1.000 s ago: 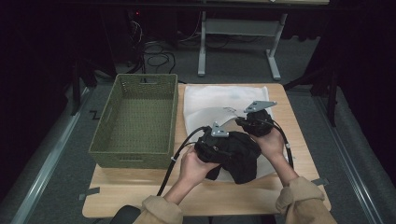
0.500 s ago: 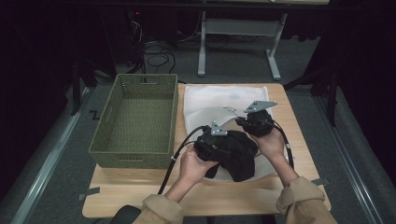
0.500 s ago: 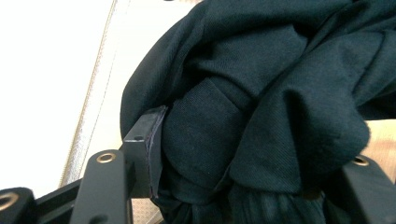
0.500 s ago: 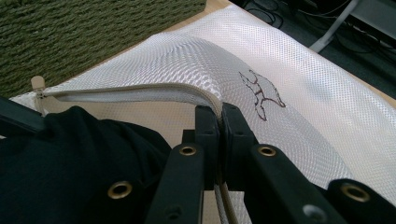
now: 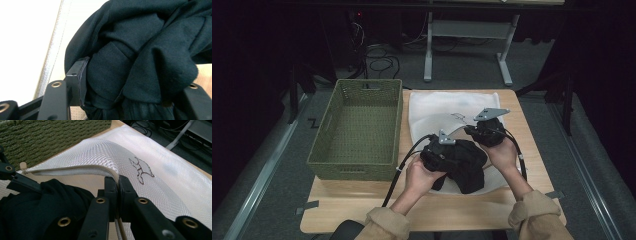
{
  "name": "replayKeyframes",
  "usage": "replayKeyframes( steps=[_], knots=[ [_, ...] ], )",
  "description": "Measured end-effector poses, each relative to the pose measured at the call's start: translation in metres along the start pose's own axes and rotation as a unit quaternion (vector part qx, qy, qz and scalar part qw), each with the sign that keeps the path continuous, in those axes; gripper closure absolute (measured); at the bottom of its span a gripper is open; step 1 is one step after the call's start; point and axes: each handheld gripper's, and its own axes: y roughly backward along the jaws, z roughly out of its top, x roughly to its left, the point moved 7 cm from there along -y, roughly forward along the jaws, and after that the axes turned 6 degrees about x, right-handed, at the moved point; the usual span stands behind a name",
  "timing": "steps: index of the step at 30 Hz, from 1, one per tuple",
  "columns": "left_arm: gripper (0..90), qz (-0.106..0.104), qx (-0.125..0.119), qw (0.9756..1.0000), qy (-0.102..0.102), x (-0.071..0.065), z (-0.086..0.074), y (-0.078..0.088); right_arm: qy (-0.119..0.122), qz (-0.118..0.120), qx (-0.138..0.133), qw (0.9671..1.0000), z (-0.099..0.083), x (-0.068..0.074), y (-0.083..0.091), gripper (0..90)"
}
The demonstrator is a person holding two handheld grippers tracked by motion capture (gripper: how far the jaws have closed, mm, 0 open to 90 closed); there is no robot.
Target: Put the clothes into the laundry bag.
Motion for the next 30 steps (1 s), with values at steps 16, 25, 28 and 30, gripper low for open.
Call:
replayKeyframes(
  steps=[16,25,28,30],
  knots=[
    [39.1,0.016,0.006,0.9998,0.009,0.009,-0.001,-0.008,0.002,0.001,0.0,1.0,0.0,0.0,0.0,87.8],
    [38.9,0.023,0.004,0.9996,0.016,0.014,-0.001,-0.012,0.004,0.001,-0.003,1.0,0.0,0.001,0.0,87.8],
    [38.9,0.026,0.004,0.9995,0.019,0.015,0.0,-0.013,0.002,0.002,-0.001,1.0,0.0,0.001,0.001,87.8],
    [38.8,0.027,0.004,0.9995,0.019,0.015,0.0,-0.014,0.001,0.002,-0.001,1.0,0.0,0.002,0.001,87.8]
  ],
)
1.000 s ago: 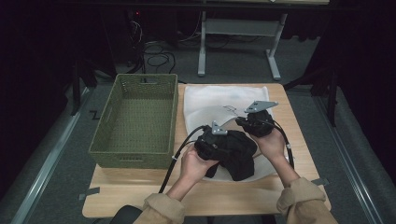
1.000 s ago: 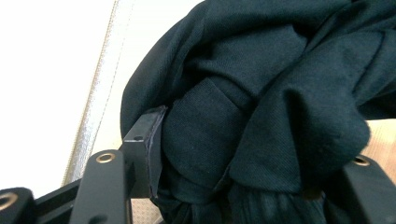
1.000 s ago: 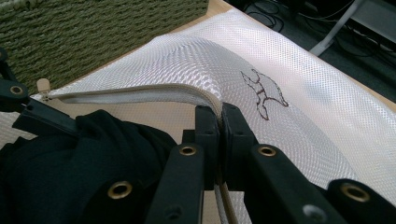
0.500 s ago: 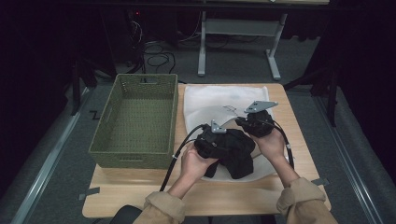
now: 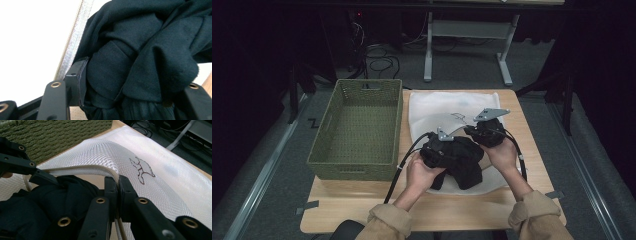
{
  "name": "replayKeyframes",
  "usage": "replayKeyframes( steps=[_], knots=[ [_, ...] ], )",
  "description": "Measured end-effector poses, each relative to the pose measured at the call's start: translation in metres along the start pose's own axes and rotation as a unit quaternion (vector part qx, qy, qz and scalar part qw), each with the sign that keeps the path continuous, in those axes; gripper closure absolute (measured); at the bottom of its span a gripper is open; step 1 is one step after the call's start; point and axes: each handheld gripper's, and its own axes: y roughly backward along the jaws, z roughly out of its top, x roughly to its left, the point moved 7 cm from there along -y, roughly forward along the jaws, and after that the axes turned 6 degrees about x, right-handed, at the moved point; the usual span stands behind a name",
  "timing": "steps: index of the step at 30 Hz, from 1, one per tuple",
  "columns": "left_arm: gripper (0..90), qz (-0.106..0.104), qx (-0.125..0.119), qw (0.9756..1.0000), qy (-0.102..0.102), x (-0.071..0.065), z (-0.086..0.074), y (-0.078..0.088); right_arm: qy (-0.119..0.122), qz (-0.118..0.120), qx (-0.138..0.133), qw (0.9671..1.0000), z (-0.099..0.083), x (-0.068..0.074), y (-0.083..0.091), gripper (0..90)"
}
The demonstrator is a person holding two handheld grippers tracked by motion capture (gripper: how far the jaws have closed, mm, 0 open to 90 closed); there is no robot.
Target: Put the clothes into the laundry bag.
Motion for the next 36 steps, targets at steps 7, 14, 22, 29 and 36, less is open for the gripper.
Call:
replayKeyframes(
  steps=[7,14,22,29,36],
  knots=[
    [38.7,0.006,0.002,1.0,0.004,0.003,0.001,-0.005,-0.001,0.0,-0.004,1.0,0.001,-0.001,0.0,87.9],
    [38.5,0.008,0.006,0.9999,0.01,0.005,0.0,-0.009,0.001,0.001,-0.006,1.0,0.001,0.0,0.001,87.8],
    [38.1,0.016,0.011,0.9996,0.022,0.012,-0.002,-0.016,0.006,0.001,-0.003,1.0,0.001,0.002,0.001,87.8],
    [38.1,0.022,0.006,0.9993,0.029,0.015,-0.001,-0.019,0.003,0.002,-0.006,1.0,0.001,0.003,0.001,87.8],
    [38.0,0.033,0.011,0.9989,0.031,0.02,-0.003,-0.026,0.004,0.001,-0.004,1.0,0.001,0.003,0.001,87.8]
  ],
)
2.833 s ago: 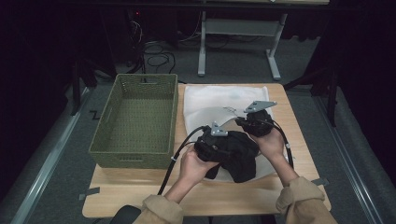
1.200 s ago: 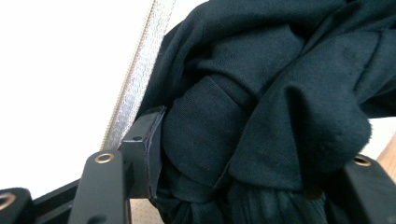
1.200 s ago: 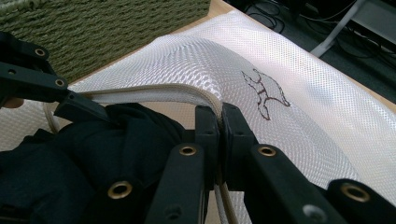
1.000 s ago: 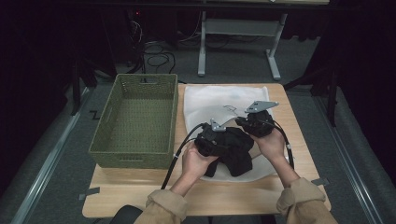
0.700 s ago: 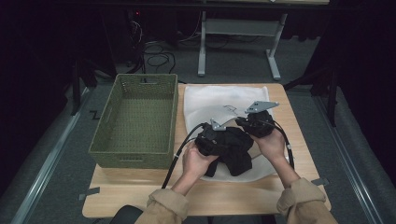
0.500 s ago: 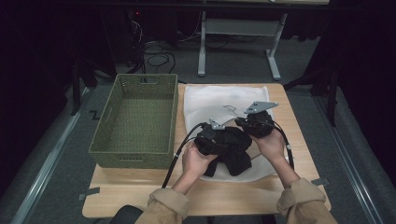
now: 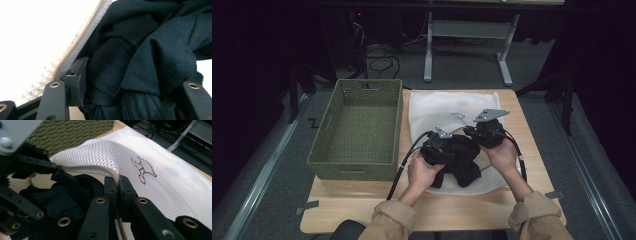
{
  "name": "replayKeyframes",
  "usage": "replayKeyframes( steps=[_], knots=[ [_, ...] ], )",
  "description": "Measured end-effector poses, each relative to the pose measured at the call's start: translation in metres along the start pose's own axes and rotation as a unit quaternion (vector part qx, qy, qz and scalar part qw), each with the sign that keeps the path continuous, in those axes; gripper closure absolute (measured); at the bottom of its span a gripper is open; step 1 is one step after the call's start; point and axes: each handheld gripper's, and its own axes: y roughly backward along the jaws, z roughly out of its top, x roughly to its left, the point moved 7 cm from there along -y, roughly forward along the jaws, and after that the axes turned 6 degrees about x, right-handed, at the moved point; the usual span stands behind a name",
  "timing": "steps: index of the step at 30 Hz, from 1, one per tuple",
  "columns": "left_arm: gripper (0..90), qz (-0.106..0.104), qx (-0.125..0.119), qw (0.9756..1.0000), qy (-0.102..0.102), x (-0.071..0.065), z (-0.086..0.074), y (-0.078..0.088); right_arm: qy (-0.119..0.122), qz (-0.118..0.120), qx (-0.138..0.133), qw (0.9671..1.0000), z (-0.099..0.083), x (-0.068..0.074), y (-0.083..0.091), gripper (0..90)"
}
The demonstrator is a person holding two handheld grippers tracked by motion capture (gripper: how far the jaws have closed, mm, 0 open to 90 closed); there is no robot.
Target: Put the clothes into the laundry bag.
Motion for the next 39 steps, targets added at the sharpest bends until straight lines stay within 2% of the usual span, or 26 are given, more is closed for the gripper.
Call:
replayKeyframes(
  steps=[7,10,16,18,24,29,33,35,39],
  knots=[
    [37.6,0.008,0.009,0.9999,-0.002,0.004,-0.002,-0.011,0.007,0.001,0.002,1.0,-0.001,0.003,-0.001,87.8],
    [37.6,0.012,0.024,0.9996,-0.008,0.006,-0.006,-0.021,0.008,0.002,0.003,1.0,-0.001,0.002,-0.001,87.8],
    [37.1,0.009,0.026,0.9996,0.004,0.007,-0.005,-0.028,0.011,0.001,0.006,0.9999,-0.001,0.003,-0.002,87.9],
    [36.5,0.009,0.029,0.9995,0.007,0.007,-0.005,-0.027,0.012,0.002,0.006,0.9999,-0.001,0.005,-0.002,87.8],
    [32.7,0.008,0.026,0.9996,-0.002,0.005,-0.005,-0.021,0.009,0.004,0.006,0.9999,-0.002,0.004,-0.002,87.9],
    [28.9,0.013,0.021,0.9995,-0.018,0.003,-0.005,-0.014,0.008,0.002,0.007,0.9999,-0.002,0.005,-0.002,87.8],
    [26.6,0.006,0.013,0.9996,-0.023,0.001,-0.004,-0.009,0.01,0.003,0.006,0.9999,-0.001,0.005,-0.003,87.8],
    [24.4,-0.005,0.011,0.9997,-0.022,-0.001,-0.003,-0.007,0.013,0.002,0.006,0.9999,-0.001,0.004,-0.004,87.8],
    [23.0,-0.01,0.005,0.9996,-0.027,-0.003,-0.003,-0.001,0.008,0.001,0.005,1.0,-0.001,0.005,-0.003,87.8]
  ],
)
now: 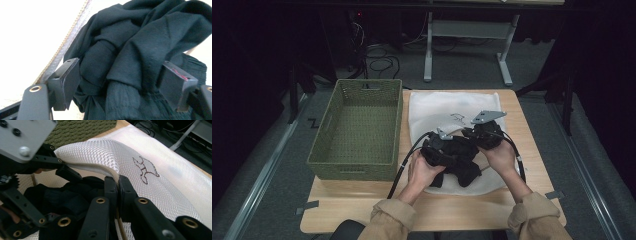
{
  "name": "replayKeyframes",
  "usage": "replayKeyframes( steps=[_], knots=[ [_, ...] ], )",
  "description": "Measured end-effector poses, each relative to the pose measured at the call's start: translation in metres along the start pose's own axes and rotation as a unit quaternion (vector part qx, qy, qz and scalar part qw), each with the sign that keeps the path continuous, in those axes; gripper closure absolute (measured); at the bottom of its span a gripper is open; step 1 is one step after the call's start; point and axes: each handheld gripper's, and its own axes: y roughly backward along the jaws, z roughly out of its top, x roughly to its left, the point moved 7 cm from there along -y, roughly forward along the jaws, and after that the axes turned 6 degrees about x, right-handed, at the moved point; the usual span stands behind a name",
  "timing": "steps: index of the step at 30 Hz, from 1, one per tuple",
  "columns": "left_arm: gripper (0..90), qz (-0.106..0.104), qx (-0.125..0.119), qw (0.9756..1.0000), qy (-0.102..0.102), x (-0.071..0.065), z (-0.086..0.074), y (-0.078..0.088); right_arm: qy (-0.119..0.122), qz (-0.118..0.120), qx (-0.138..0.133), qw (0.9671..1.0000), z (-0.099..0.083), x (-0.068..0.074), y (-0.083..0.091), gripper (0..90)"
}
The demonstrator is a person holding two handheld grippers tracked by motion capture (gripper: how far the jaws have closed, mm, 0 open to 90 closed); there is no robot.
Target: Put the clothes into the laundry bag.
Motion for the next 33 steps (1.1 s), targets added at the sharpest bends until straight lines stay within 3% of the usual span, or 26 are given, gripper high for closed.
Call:
replayKeyframes(
  steps=[8,14,27,33],
  knots=[
    [23.9,0.001,-0.007,0.9999,-0.008,-0.003,-0.005,0.014,0.002,-0.001,0.0,1.0,0.0,-0.001,0.0,87.8],
    [24.5,0.008,0.004,0.9999,-0.015,-0.005,-0.016,0.02,0.001,0.001,0.003,1.0,0.0,0.001,0.0,87.8],
    [27.6,0.006,0.042,0.9991,-0.007,-0.008,-0.031,-0.001,0.003,0.001,0.001,1.0,0.001,0.002,-0.003,87.8],
    [30.5,0.035,0.069,0.9967,-0.025,-0.009,-0.036,-0.012,0.006,0.001,0.002,1.0,0.002,0.004,-0.003,87.8]
  ],
)
